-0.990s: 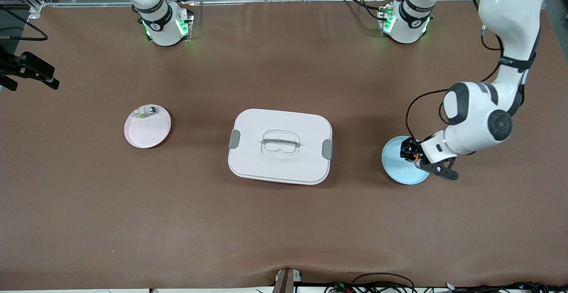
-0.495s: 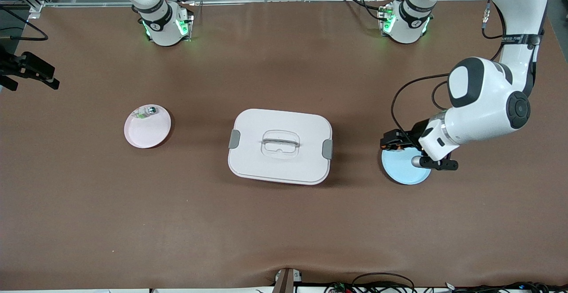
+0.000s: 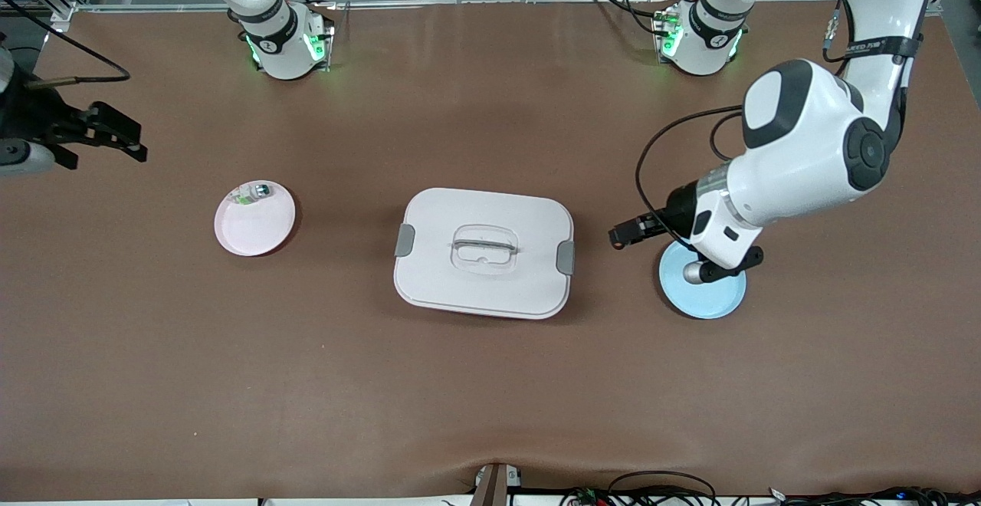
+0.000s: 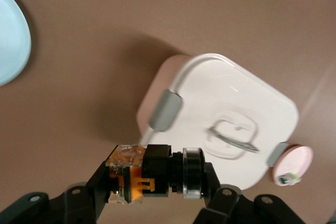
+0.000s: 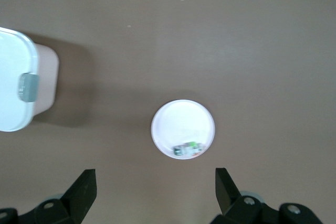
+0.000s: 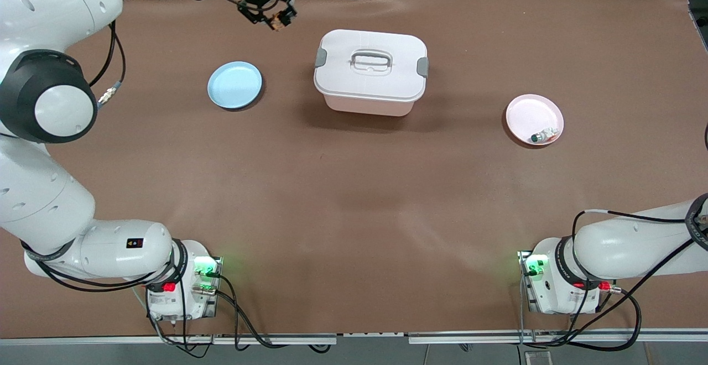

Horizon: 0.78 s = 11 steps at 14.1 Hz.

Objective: Transfer orange switch to right arm and place
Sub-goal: 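Carry the orange switch over the white box while the right gripper approaches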

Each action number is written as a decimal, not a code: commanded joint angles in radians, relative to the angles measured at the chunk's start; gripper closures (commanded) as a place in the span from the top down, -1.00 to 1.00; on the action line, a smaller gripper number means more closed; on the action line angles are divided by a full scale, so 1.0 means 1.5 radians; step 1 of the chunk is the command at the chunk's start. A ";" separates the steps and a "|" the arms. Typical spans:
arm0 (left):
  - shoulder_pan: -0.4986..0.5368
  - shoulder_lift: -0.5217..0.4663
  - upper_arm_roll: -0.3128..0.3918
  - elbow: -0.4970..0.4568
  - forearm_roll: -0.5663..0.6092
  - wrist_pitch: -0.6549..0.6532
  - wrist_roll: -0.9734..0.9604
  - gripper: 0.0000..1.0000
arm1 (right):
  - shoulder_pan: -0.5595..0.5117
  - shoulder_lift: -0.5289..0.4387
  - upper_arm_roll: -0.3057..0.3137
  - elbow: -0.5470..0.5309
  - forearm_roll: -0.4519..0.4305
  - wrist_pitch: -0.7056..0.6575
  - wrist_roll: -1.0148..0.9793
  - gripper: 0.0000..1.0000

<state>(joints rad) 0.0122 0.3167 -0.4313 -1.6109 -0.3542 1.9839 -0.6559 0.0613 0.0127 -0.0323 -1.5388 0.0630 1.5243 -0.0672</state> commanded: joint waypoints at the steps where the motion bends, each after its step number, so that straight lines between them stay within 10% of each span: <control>1: -0.039 0.020 -0.007 0.056 -0.011 -0.017 -0.112 -1.00 | -0.020 0.007 -0.005 0.018 0.049 -0.006 0.004 1.00; 11: -0.169 0.074 -0.004 0.142 -0.005 0.030 -0.399 -1.00 | 0.031 0.014 0.014 0.014 0.119 -0.099 0.106 1.00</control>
<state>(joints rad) -0.2016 0.4021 -0.4420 -1.4389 -0.3546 2.0004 -1.1619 0.0780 0.0316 -0.0175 -1.5353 0.2208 1.4003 -0.0171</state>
